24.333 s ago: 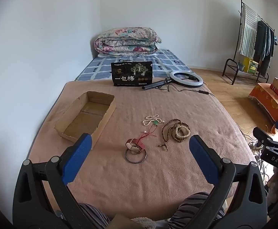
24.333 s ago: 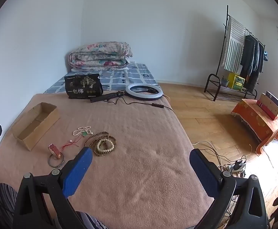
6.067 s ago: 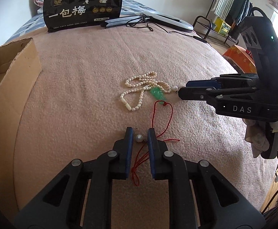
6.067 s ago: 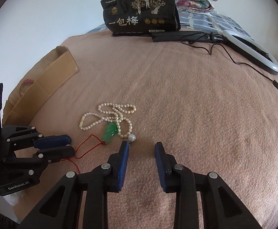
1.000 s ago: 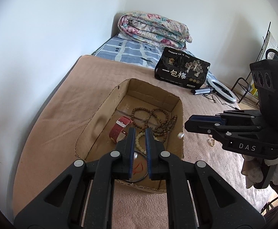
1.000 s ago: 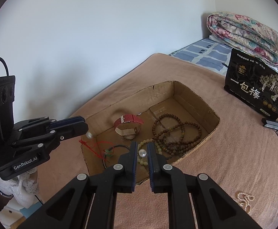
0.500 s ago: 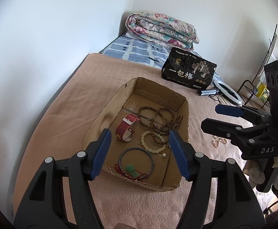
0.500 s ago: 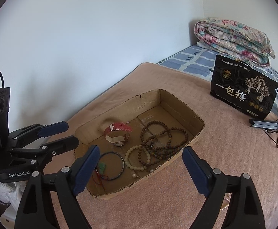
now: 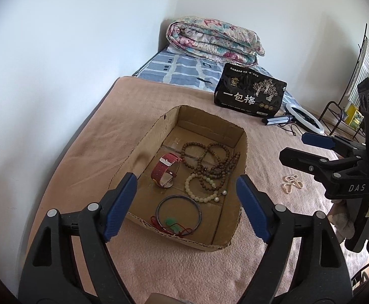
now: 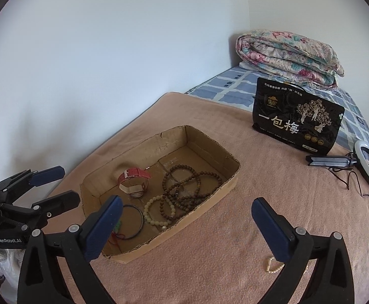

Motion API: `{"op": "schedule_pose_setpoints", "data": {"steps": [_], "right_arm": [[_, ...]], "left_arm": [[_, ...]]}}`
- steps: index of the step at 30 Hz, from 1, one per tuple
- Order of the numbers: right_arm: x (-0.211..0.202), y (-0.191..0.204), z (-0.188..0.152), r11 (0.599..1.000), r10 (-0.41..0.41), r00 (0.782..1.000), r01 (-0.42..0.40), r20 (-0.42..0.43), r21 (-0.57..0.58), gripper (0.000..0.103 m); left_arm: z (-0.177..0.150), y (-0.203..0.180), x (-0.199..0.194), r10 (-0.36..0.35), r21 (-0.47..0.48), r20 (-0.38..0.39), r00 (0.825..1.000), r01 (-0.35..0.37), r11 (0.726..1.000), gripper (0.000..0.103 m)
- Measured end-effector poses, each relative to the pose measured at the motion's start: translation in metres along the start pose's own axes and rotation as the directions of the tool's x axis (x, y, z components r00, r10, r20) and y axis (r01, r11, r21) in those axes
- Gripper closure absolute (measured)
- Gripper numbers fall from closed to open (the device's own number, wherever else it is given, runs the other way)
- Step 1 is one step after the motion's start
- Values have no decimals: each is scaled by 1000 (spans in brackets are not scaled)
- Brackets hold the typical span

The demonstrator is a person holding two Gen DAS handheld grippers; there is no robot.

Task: Organize jewelry
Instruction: 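Move the open right gripper to the white pearl necklace on the bed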

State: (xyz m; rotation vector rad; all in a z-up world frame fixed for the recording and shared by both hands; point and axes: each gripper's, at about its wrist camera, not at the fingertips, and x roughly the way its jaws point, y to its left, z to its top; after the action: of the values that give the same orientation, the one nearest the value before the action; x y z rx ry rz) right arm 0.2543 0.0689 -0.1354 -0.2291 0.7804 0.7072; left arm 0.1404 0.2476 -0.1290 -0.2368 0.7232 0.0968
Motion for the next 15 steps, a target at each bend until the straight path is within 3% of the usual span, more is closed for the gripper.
{"op": "schedule_pose_setpoints", "data": {"steps": [7,15], "right_arm": [[-10,-28,-9,998,-63,998,63,-1,25,0],[-18,-88,-29,987,-118,992,123,-46,108,0]], "left_arm": [[-4,-14,-4,17,34,-8,1000,-16,999,19],[-17,-26,-10,8,55,-16,1000,-7,998,13]]}}
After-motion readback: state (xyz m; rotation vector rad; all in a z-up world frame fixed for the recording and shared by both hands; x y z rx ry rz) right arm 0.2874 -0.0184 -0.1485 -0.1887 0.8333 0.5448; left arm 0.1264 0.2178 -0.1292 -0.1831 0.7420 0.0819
